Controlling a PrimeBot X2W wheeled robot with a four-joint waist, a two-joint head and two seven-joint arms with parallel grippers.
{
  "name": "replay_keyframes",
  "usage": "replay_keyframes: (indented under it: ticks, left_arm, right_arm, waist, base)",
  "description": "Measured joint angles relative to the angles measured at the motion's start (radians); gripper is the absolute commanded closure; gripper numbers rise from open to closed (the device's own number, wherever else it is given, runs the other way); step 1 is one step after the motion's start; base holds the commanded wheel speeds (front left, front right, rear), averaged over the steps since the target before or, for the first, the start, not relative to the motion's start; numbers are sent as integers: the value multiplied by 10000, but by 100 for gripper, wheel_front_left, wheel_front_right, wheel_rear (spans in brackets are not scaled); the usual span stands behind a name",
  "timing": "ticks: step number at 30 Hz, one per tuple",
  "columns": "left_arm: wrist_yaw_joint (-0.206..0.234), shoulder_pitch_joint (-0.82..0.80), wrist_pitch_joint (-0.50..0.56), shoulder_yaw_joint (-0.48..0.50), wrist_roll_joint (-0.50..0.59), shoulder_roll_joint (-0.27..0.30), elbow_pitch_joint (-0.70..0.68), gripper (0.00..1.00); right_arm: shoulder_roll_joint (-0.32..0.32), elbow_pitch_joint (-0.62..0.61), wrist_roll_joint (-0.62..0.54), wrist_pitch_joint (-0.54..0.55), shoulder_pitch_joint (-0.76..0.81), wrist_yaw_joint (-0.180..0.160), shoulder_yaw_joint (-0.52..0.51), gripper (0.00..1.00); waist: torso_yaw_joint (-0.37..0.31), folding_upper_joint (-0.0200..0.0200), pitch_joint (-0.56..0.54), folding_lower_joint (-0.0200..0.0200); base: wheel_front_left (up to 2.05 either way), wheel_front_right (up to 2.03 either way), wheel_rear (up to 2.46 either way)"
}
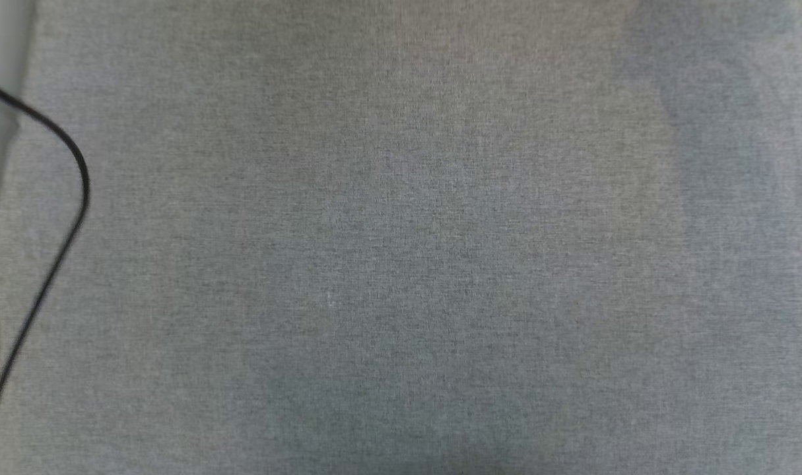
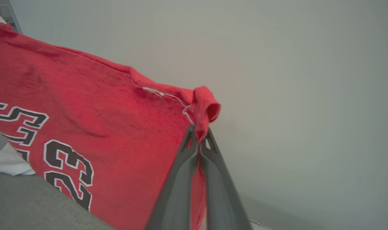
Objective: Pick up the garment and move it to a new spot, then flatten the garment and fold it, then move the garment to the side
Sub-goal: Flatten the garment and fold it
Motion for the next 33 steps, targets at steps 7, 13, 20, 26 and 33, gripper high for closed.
replay_keyframes:
  ticks: [7,13,20,26,33]
  left_arm:
    - [244,3143,0,477,19,163,-1149,100]
    - [619,6258,0,667,-21,272,-2148,100]
    - [1206,9548,0,629,-188,476,-3266,100]
    - [1618,11693,17,562,-650,683,-4010,100]
    - [2305,13934,337,341,-1135,840,-5064,100]
  right_arm:
    - [-460,-508,759,-270,2143,0,1120,100]
    - [-1053,-1427,1620,-403,4119,0,1801,100]
    - [-1937,-2462,2290,-401,6274,0,2291,100]
    - [-2543,-3150,2460,-301,7895,0,2560,100]
    - [-2805,-3545,2742,-257,9600,0,2299,100]
  waist:
    - [52,0,-972,-1]
    - [105,0,-1914,-1]
    - [184,0,-2964,-2]
    - [243,0,-3740,-2]
    - [313,0,-4473,-2]
  base:
    - [0,0,0]
    - [0,0,0]
    - [0,0,0]
    - [0,0,0]
    - [0,0,0]
